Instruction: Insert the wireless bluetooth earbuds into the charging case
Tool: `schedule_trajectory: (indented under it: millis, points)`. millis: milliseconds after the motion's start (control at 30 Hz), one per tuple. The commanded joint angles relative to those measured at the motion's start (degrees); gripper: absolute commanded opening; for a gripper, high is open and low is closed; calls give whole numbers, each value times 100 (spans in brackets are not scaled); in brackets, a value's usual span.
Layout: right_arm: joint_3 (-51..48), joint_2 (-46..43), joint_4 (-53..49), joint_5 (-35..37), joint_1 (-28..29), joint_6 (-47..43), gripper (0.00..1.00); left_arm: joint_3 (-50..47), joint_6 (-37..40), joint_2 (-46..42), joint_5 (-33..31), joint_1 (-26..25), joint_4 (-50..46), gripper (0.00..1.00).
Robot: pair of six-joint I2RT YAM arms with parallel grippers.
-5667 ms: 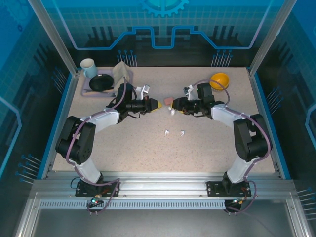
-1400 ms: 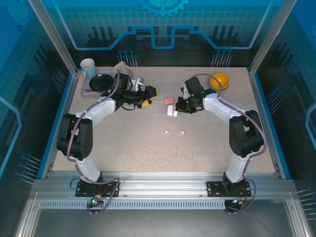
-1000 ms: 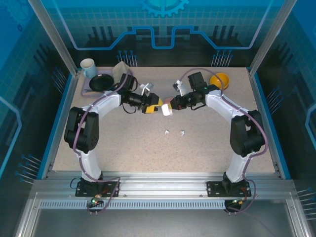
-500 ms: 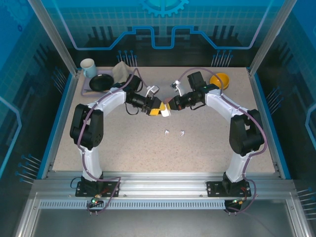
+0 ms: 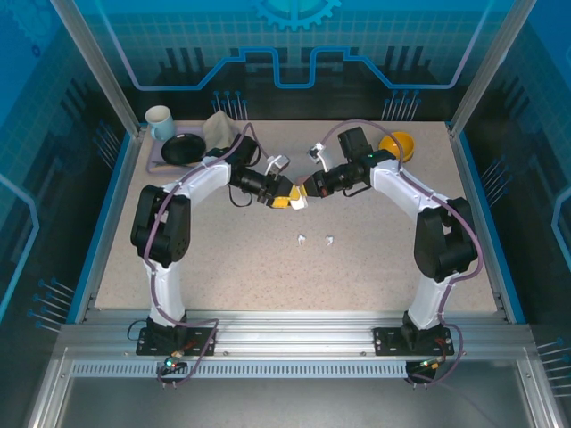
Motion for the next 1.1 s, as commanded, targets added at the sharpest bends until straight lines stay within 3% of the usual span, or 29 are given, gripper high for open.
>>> schedule_trajectory:
  millis: [0, 300, 367, 467, 533, 733, 1067]
  points:
    - [205, 73, -193, -38, 76, -107, 0, 187, 162, 139, 214, -31, -178, 42]
    - [315, -78, -224, 217, 76, 53, 2, 183, 120, 137, 207, -26, -28, 19]
    - [320, -170, -141, 316, 7, 251, 12, 94, 95, 38, 176, -32, 138, 14]
    - [275, -388, 28, 454, -135, 694, 39, -114, -32, -174, 43, -32, 498, 6]
    - [228, -571, 153, 631, -245, 1047, 44, -288, -193, -351, -131, -32, 867, 0]
    - [-447, -1148, 848, 1058, -569, 2590, 56, -1523, -1202, -1227, -1305, -28, 3259, 0]
    - [-1559, -1839, 1696, 1339, -441, 3853, 59, -4113, -1878, -2281, -3475, -75, 8285, 0]
